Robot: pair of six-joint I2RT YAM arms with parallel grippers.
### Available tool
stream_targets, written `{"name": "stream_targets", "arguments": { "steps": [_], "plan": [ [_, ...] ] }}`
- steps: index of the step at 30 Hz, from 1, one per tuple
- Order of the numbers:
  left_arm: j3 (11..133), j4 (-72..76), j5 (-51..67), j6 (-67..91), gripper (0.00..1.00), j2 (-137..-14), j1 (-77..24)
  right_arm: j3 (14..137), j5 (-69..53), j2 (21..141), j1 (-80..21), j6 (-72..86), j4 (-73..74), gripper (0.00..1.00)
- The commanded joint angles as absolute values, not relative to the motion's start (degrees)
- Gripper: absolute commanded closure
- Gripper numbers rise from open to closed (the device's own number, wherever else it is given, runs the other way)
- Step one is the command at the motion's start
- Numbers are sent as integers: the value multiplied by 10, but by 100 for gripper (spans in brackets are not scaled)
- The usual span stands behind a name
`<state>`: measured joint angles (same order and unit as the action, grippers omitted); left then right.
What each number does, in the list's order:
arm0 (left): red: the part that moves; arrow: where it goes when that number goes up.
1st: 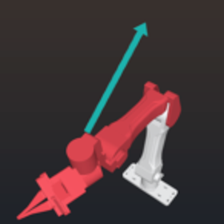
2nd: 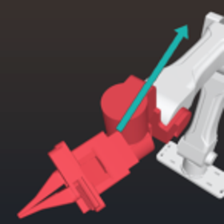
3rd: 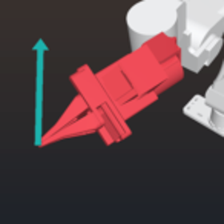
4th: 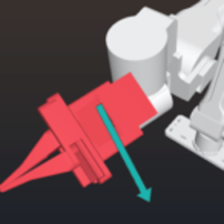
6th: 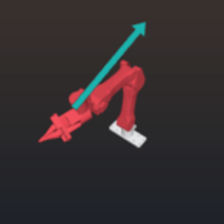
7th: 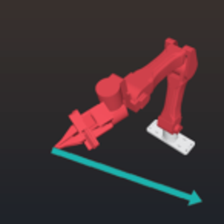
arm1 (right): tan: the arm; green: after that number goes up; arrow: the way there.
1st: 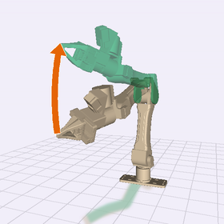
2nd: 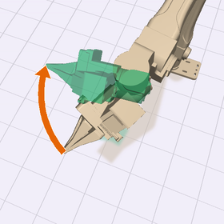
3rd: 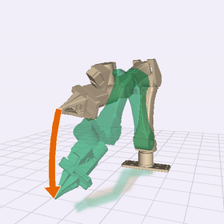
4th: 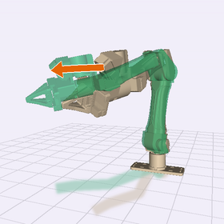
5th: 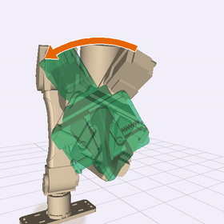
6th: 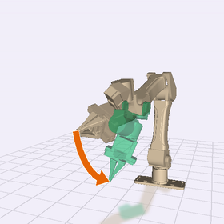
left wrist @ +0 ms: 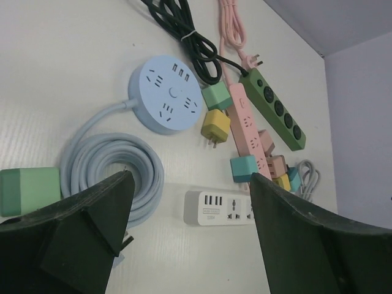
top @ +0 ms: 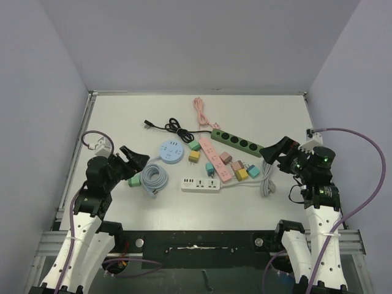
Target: Insert the plug
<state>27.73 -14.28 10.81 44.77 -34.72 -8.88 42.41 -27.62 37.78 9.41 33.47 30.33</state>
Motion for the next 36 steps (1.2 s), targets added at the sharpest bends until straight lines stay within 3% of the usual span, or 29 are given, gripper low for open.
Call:
{"name": "stream_targets", "arguments": {
  "steps": [1, 13, 21, 31, 36],
  "plan": [
    [332, -196, 45, 399, 26, -357, -88, 466, -248, 381, 99, 342, 306, 4],
    [326, -256, -83, 451, 25, -363, -142, 439, -232, 376, 99, 380, 285, 4],
    [346, -355, -202, 550, 25, -458, -134, 388, -234, 397, 98, 377, 231, 7],
    [348, -369, -222, 606, 25, -581, -127, 354, -217, 492, 65, 355, 116, 13],
    [341, -331, -206, 608, 24, -603, -126, 392, -107, 540, -30, 312, 135, 21]
  ]
}}
